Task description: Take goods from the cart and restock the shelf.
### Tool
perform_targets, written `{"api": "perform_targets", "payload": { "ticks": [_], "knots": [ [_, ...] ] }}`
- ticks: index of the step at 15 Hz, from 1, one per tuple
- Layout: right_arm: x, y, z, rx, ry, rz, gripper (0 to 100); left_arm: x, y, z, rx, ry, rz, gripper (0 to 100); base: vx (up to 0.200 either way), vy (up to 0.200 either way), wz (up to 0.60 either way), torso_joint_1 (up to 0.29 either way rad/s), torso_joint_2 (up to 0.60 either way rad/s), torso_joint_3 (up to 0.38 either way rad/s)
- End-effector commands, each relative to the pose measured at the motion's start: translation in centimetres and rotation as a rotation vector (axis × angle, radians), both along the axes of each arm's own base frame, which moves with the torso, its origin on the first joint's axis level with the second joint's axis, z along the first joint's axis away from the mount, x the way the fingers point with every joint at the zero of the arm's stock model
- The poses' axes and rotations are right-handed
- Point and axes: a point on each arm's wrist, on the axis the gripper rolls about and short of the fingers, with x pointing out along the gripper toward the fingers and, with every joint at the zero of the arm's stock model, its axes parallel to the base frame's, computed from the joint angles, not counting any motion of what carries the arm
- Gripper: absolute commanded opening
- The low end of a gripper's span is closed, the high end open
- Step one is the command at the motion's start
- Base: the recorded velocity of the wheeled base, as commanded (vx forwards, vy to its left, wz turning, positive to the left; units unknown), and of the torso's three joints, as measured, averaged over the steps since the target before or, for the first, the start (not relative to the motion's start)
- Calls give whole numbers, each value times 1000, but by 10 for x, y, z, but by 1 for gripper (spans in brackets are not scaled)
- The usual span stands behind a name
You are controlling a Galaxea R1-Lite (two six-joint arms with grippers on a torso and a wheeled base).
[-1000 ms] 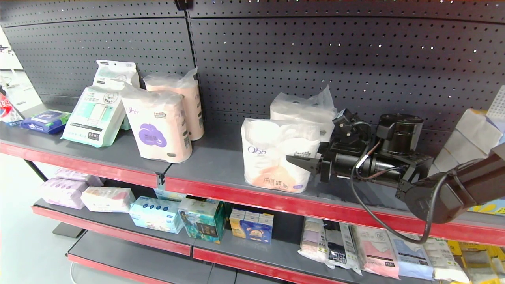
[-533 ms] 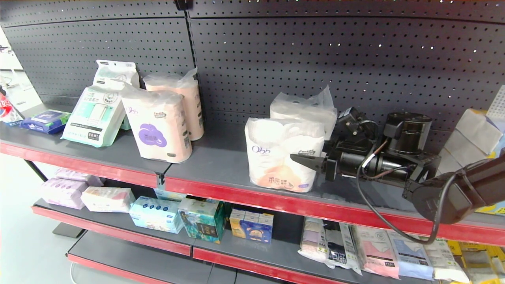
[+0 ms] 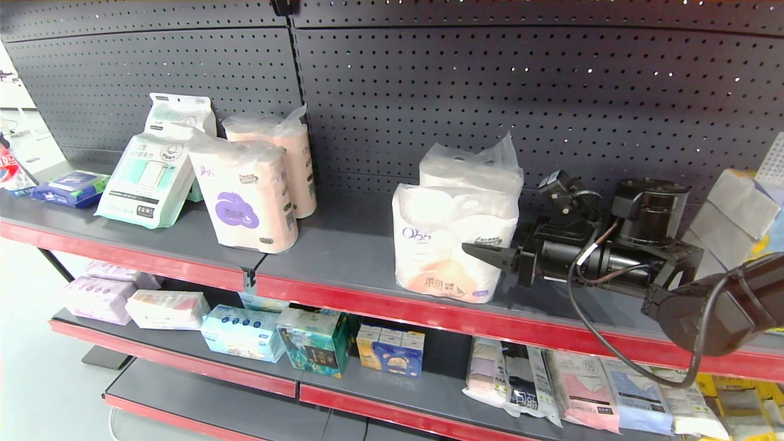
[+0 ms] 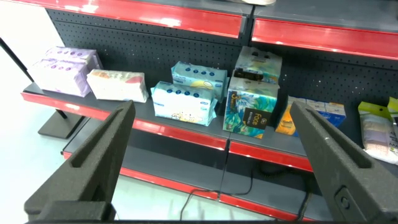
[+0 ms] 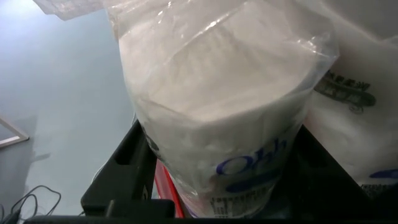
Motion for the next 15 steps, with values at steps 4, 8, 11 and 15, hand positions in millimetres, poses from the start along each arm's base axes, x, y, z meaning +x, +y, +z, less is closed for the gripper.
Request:
{"api": "perform_targets", "payload": {
  "ticks": [4, 8, 11, 15],
  "knots": [
    [-3, -4, 2, 3, 0, -6, 0, 0, 0, 0, 0, 2, 0, 100, 0, 0, 0, 0, 0, 0],
    [-8, -6, 1, 1, 10, -5, 0, 0, 0, 0, 0, 2, 0, 100, 0, 0, 0, 0, 0, 0],
    [-9, -6, 0, 1, 15, -5, 0, 0, 0, 0, 0, 2, 0, 100, 0, 0, 0, 0, 0, 0],
    [-9, -6, 2, 7, 13, 16, 0, 0, 0, 0, 0, 2, 0, 100, 0, 0, 0, 0, 0, 0]
  ]
}}
